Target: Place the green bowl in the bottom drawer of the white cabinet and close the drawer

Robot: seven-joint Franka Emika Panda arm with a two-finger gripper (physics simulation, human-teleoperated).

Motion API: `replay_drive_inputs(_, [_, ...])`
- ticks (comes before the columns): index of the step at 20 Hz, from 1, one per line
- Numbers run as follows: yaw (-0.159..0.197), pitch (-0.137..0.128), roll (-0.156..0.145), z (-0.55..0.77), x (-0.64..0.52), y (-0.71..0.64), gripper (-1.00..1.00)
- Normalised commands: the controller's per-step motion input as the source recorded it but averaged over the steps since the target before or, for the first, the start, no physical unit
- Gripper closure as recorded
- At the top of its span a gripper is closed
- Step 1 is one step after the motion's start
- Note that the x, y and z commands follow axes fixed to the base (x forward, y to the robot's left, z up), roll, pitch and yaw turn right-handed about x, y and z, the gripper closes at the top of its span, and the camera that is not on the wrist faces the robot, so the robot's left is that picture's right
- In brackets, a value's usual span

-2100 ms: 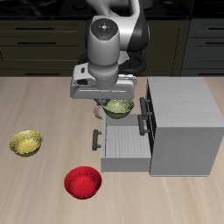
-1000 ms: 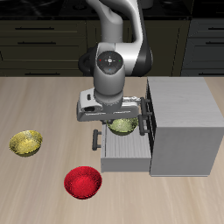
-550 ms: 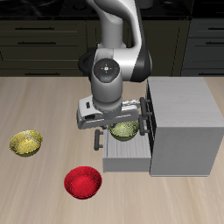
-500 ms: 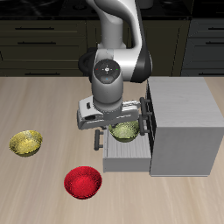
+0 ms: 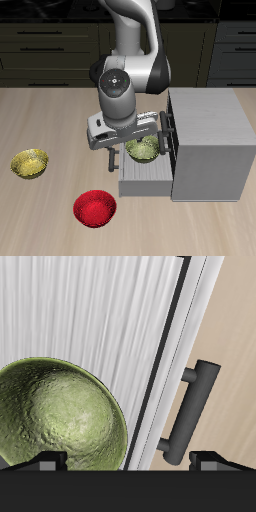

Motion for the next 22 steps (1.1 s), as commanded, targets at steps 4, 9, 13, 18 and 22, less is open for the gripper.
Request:
replay_drive_inputs(4, [-0.036,-0.032,-0.007,0.25,-0.15,-0.10,-1.00])
replay_drive_inputs(9, [-0.059,-0.100,-0.038,0.37,-0.17,-0.32,-1.00])
replay_drive_inputs(13, [-0.037,-0.044,-0.062,0.26,-0.12,-0.42,-1.00])
replay_drive_inputs(18, [-0.012,-0.024,-0.049,0.13,-0.04,-0.31,-1.00])
replay_drive_inputs(22, [0.008,-0.020,-0.030,0.09,-0.04,-0.15,-1.00])
